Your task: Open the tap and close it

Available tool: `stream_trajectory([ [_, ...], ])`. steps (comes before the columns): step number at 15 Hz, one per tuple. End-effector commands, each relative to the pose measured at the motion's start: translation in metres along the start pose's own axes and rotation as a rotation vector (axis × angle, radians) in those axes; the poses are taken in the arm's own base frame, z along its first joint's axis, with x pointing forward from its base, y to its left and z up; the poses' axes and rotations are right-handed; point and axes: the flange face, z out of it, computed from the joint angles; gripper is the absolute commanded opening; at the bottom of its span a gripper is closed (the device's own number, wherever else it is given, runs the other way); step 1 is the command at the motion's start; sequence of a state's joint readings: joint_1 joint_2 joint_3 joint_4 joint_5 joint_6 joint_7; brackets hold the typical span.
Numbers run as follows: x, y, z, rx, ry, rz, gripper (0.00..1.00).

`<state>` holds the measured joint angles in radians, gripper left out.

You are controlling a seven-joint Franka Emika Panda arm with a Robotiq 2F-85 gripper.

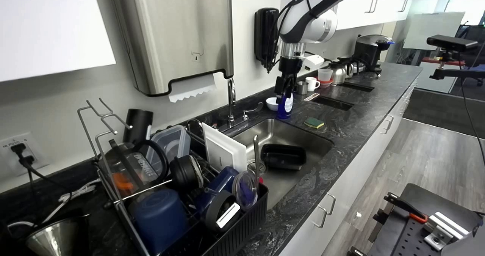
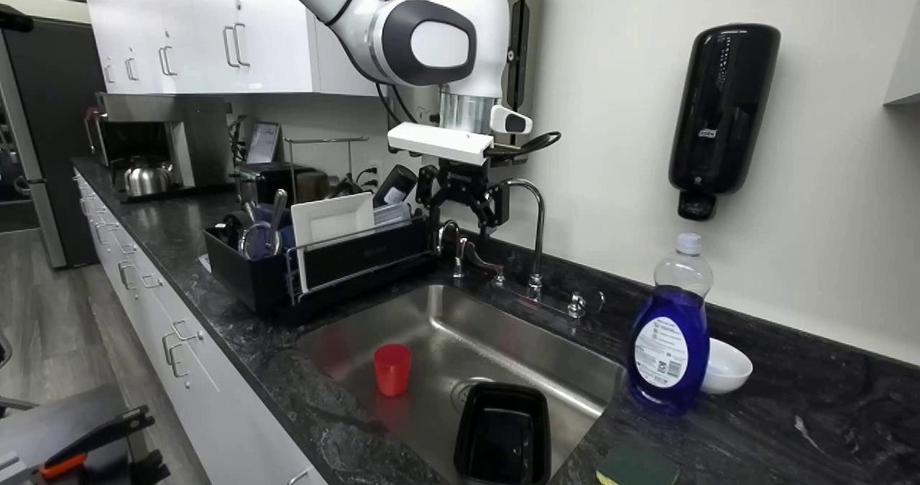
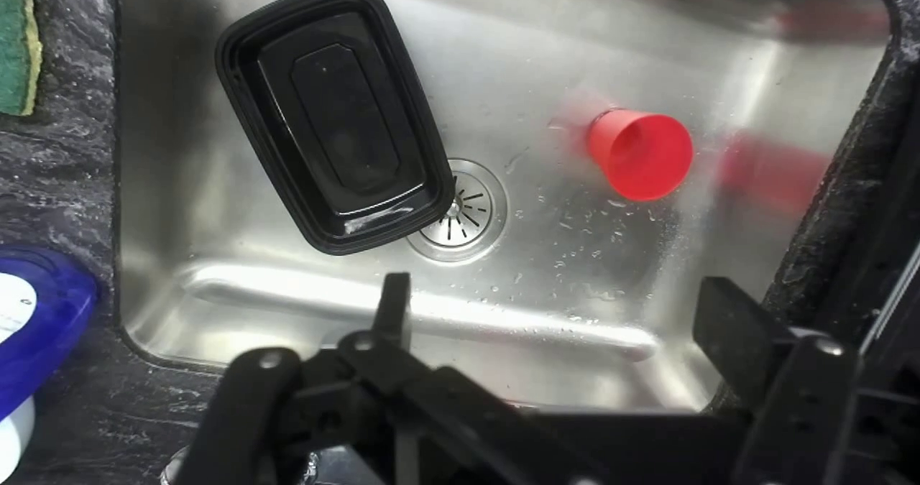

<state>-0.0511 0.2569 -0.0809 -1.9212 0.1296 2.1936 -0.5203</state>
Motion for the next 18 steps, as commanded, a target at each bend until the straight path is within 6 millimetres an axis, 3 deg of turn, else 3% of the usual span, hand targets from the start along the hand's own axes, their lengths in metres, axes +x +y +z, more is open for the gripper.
stream_trajectory([
  [1, 0.001, -0.002, 0.003, 0.008, -0.001, -0.032, 1.00],
  [5, 0.011, 0.005, 0.024, -0.012, -0.019, -0.110, 1.00],
  [11, 0.026, 0.049, 0.052, -0.034, -0.030, -0.171, 1.00],
  [18, 0.064, 0.094, 0.056, -0.103, -0.005, -0.214, 1.00],
])
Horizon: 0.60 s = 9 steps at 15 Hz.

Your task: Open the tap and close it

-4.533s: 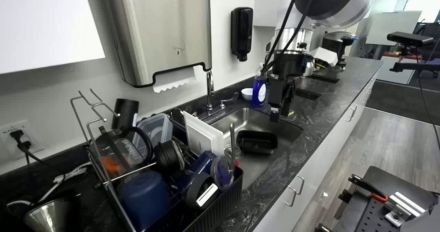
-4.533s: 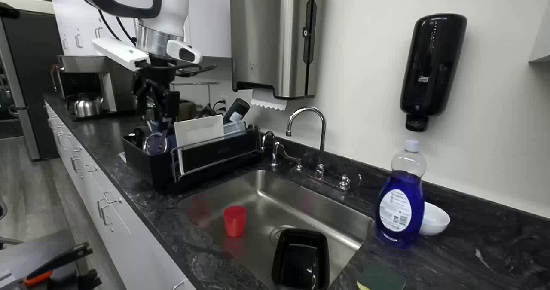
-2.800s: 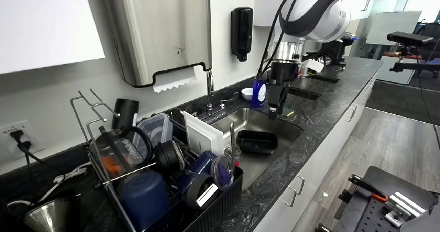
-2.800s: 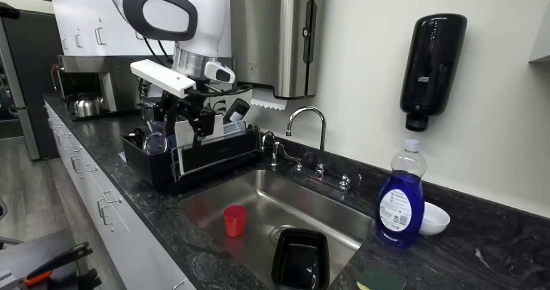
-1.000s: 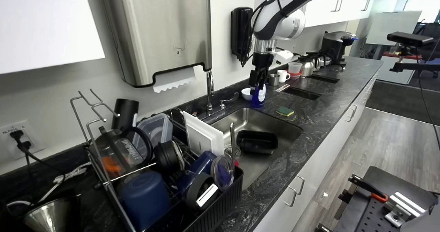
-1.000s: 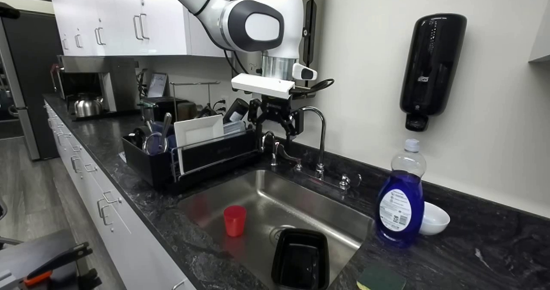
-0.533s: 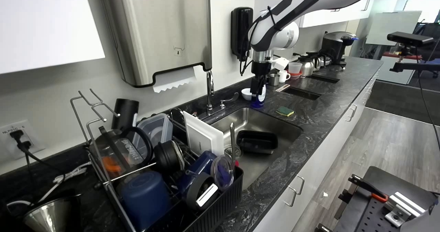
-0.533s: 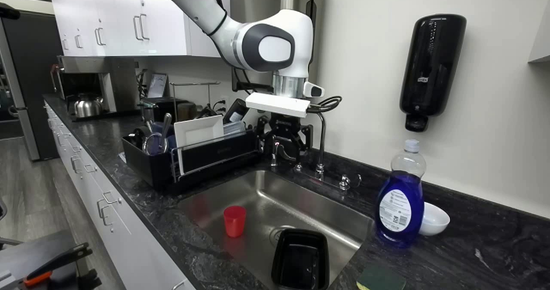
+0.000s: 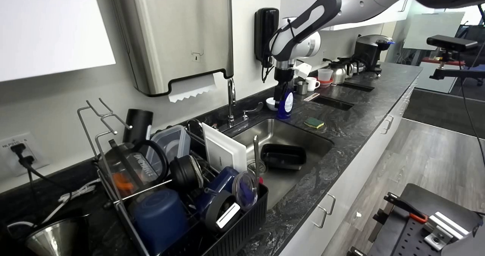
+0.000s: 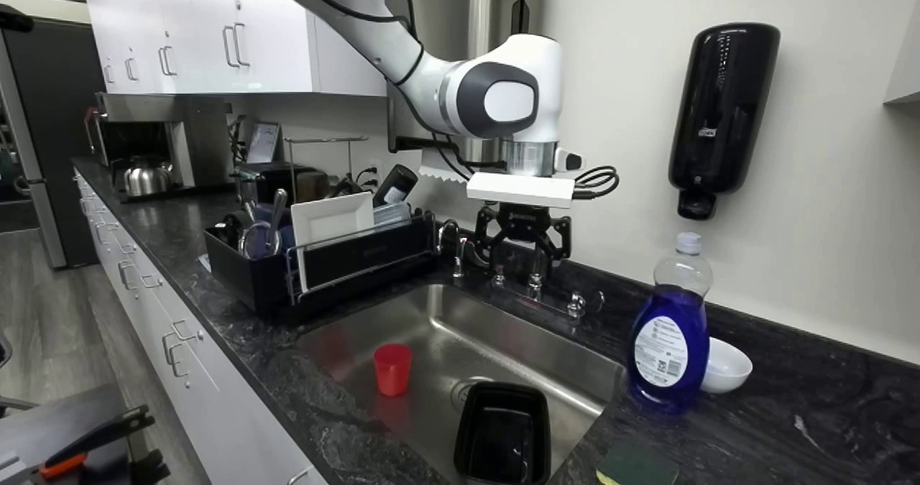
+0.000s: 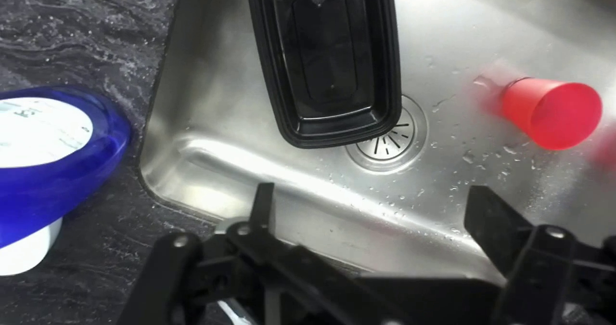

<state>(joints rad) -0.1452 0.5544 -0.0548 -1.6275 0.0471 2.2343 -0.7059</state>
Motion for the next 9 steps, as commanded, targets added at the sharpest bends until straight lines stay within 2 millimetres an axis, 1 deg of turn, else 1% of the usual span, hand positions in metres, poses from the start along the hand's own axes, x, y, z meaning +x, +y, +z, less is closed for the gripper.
stream_trajectory([
  [1, 0.020, 0.021, 0.002, -0.026, 0.012, -0.048, 1.00],
  [4, 0.032, 0.038, 0.002, -0.048, 0.031, -0.067, 1.00],
  [9, 0.041, 0.063, 0.009, -0.067, 0.046, -0.069, 1.00],
])
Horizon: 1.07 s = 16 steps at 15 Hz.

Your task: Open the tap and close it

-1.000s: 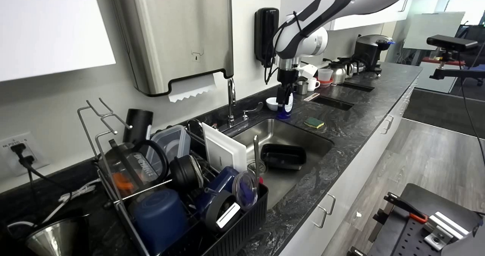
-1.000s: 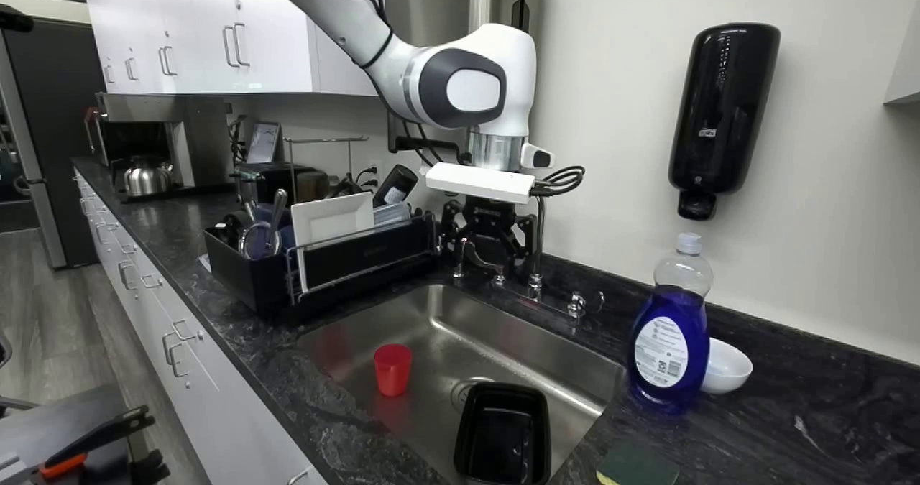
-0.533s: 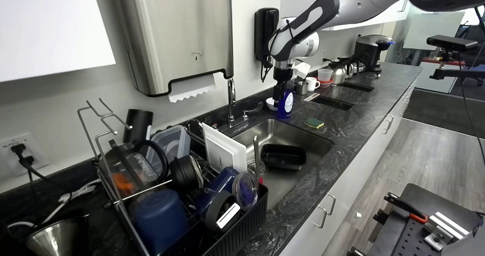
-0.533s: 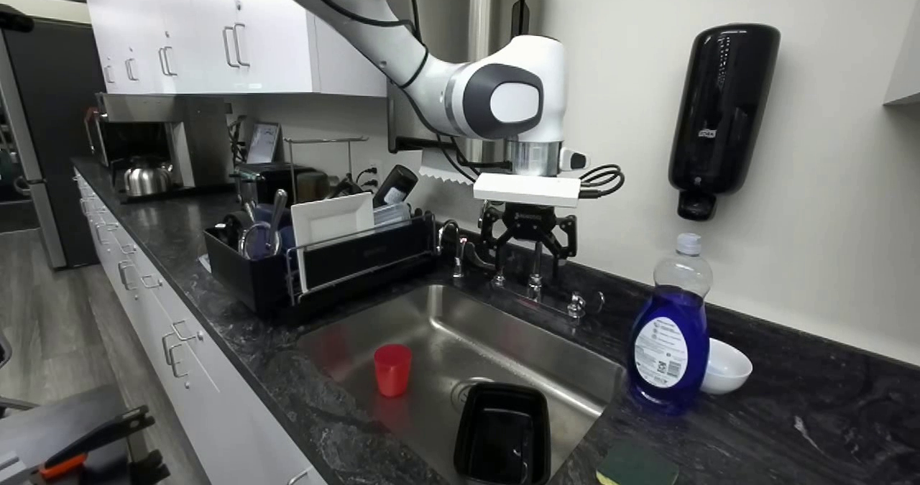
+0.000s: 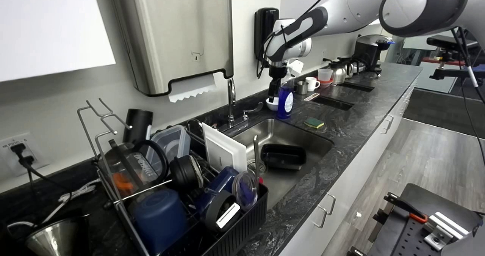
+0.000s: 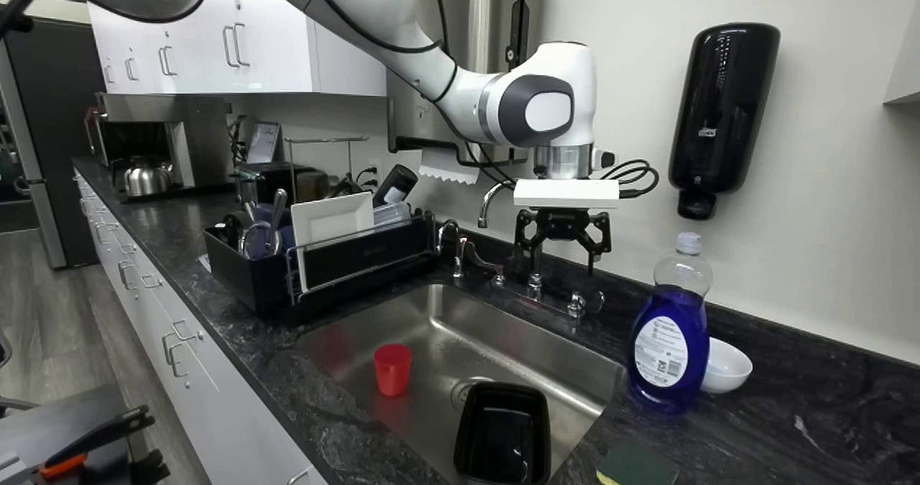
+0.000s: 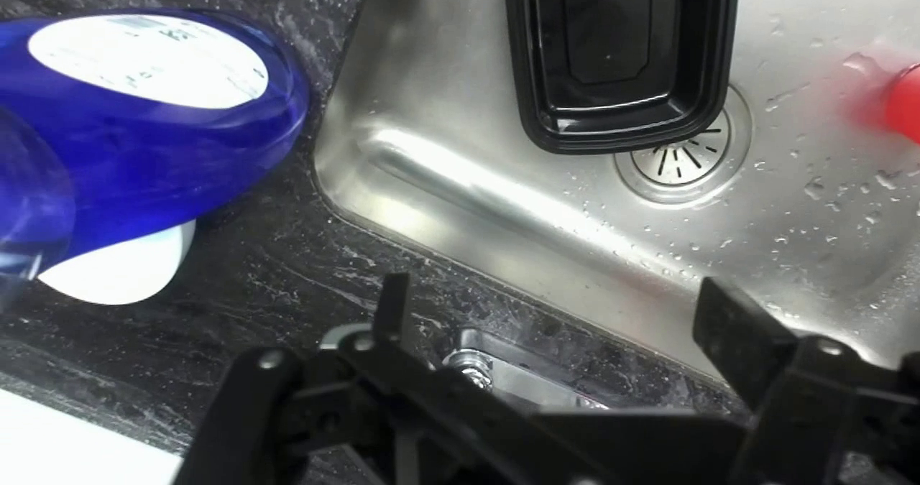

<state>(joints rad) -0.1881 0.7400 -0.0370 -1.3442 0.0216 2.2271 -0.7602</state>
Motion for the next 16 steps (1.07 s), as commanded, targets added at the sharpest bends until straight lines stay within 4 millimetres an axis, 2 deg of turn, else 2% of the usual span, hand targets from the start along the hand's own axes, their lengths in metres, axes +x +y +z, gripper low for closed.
stream_trajectory([
  [1, 0.001, 0.005, 0.002, -0.003, 0.002, 0.001, 1.00],
  [8, 0.003, 0.006, 0.004, -0.004, 0.005, 0.003, 1.00],
  [16, 0.011, -0.010, 0.061, 0.039, -0.013, -0.142, 1.00],
])
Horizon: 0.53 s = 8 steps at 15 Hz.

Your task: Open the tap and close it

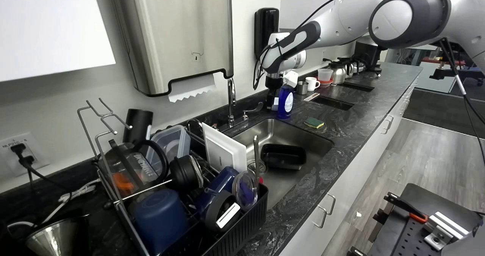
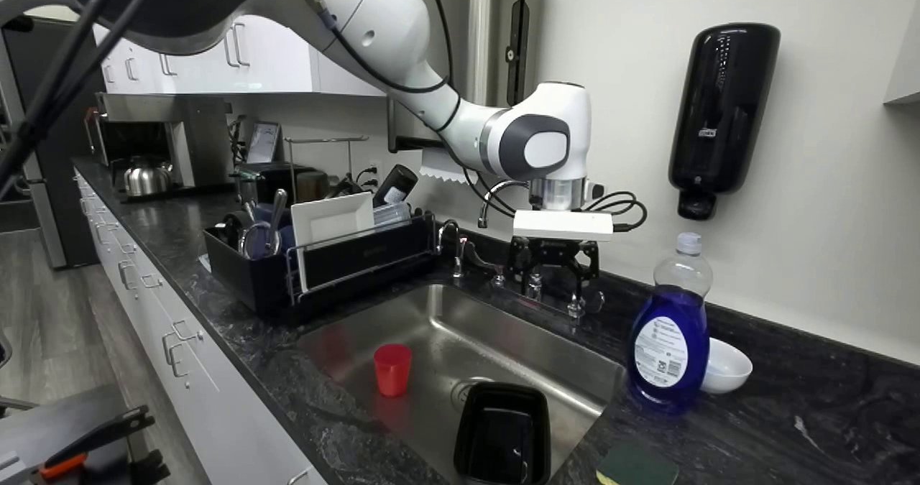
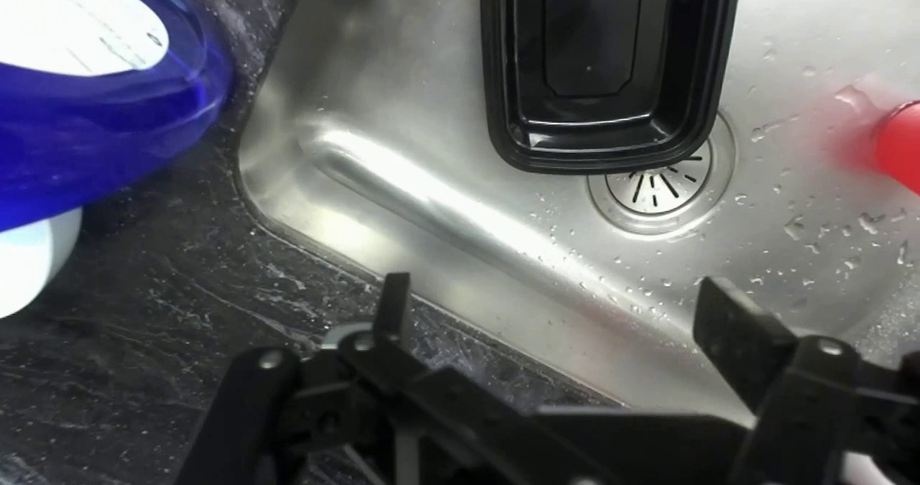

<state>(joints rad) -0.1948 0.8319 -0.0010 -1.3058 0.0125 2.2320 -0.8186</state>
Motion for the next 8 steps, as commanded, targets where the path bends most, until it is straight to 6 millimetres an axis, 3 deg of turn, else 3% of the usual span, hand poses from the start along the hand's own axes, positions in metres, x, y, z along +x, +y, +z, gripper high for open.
stream_trajectory([
  [1, 0.003, 0.006, 0.014, -0.019, 0.007, -0.076, 1.00],
  [8, 0.007, 0.020, 0.015, -0.106, 0.044, -0.107, 1.00],
])
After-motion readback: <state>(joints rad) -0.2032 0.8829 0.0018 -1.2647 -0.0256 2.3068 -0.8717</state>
